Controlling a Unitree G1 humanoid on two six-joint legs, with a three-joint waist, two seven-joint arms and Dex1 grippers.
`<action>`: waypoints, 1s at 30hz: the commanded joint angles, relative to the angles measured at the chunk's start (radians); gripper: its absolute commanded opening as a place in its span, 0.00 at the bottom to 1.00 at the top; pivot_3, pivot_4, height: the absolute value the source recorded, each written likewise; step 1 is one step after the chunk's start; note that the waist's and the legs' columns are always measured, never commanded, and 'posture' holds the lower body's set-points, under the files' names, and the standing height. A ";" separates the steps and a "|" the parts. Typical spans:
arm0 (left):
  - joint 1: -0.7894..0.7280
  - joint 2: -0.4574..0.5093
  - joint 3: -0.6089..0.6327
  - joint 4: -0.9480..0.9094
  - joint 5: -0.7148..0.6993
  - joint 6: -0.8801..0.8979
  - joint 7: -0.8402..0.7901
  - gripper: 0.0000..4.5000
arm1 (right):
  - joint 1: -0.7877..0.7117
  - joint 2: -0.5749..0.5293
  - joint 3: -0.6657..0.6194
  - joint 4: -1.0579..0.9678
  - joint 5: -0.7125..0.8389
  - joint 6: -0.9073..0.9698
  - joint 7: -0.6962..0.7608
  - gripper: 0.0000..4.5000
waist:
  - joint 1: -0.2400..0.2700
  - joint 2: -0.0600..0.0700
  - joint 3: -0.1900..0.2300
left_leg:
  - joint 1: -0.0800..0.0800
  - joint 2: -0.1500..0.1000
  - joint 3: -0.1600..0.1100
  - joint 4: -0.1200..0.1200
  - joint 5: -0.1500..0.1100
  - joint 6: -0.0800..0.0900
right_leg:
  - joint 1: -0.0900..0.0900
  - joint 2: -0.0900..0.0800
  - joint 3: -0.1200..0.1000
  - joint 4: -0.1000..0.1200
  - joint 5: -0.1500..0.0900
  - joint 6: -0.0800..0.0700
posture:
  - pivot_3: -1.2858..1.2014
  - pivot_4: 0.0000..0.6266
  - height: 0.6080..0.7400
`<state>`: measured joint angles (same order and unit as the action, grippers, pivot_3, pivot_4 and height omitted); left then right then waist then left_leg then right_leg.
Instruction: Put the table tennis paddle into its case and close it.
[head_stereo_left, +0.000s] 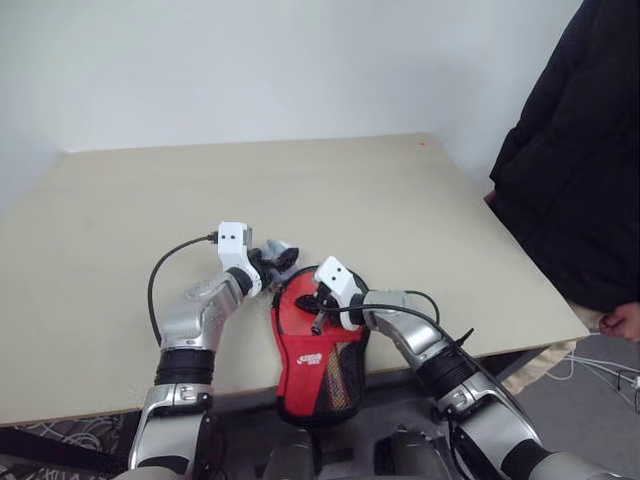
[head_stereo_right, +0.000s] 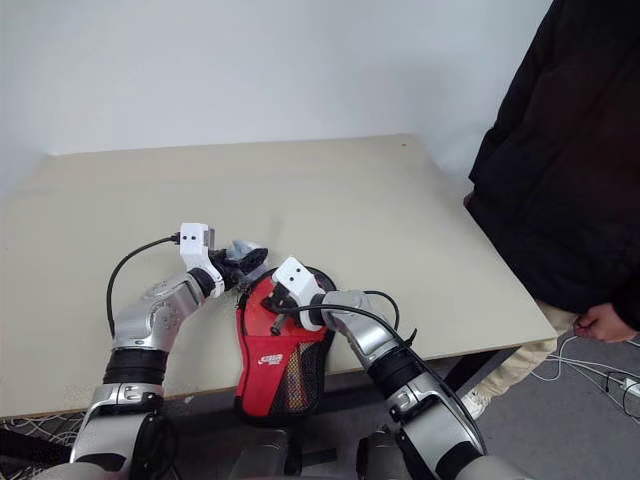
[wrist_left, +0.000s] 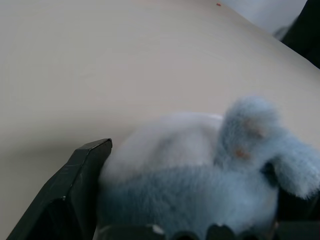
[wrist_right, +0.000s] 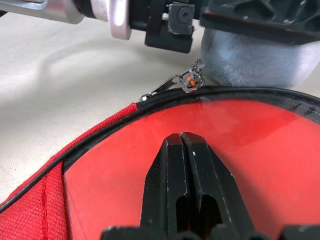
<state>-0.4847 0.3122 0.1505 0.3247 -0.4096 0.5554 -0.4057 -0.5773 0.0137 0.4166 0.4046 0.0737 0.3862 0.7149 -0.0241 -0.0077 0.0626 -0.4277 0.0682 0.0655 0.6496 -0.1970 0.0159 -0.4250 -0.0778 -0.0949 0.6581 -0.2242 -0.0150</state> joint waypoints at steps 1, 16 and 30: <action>-0.033 -0.003 0.025 -0.013 0.000 -0.024 0.003 1.00 | 0.008 0.000 0.010 0.018 -0.022 0.022 -0.003 0.00 | 0.000 0.000 0.000 | 0.000 0.000 0.000 0.000 0.000 0.000 | 0.000 0.000 0.000 0.000 0.000 0.000 | 0.52 0.00 0.88; -0.088 -0.016 0.058 0.051 0.008 -0.066 0.010 0.92 | 0.004 -0.011 0.036 0.020 -0.063 0.062 0.016 0.00 | 0.000 -0.001 -0.001 | 0.000 0.000 0.000 0.000 0.000 0.000 | 0.000 0.000 0.000 0.000 0.000 -0.001 | 0.52 0.00 0.88; -0.214 -0.016 0.074 0.234 0.026 -0.146 0.001 0.20 | 0.023 -0.015 0.048 -0.003 -0.074 0.084 0.019 0.00 | 0.001 -0.001 -0.001 | 0.000 0.000 0.000 0.000 0.000 0.000 | 0.000 0.000 0.000 0.000 0.000 0.000 | 0.52 0.00 0.88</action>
<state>-0.6536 0.2938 0.2139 0.5665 -0.3876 0.4433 -0.3940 -0.5791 0.0075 0.4279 0.3740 0.0212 0.4318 0.7232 -0.0233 -0.0087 0.0615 -0.4277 0.0686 0.0655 0.6499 -0.1970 0.0159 -0.4249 -0.0774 -0.0952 0.6579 -0.2239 -0.0155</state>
